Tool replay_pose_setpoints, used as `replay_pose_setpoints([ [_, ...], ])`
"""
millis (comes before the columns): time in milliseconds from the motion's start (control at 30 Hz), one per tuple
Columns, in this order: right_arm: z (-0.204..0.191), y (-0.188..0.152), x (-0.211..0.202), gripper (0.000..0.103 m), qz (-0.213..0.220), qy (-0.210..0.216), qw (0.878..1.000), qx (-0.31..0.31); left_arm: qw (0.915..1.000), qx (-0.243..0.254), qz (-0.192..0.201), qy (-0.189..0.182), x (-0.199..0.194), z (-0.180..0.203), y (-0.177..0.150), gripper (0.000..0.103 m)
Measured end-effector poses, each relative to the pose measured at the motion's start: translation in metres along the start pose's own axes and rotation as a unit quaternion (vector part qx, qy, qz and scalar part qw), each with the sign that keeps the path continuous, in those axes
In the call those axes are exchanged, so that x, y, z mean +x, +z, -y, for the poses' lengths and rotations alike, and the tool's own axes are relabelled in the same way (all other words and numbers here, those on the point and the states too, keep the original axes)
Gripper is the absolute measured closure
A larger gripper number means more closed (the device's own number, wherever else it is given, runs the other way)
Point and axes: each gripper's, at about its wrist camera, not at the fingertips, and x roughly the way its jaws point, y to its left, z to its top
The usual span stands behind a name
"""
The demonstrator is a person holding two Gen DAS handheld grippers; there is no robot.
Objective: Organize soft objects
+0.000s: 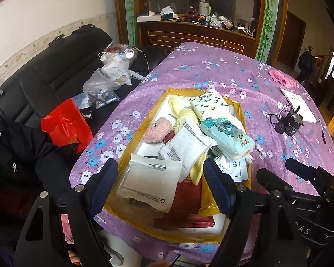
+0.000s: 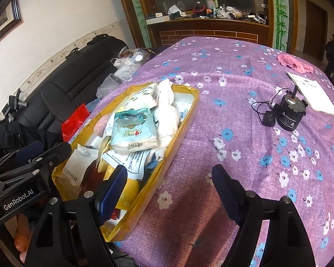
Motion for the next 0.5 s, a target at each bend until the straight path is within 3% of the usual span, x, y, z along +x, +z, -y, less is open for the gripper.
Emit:
replay_pose_setpoints([
  [500, -0.017, -0.003, -0.001, 0.024, 0.003, -0.004, 0.999, -0.033, 1.0000, -0.004, -0.002, 0.000, 0.002, -0.011, -0.003, 0.024],
])
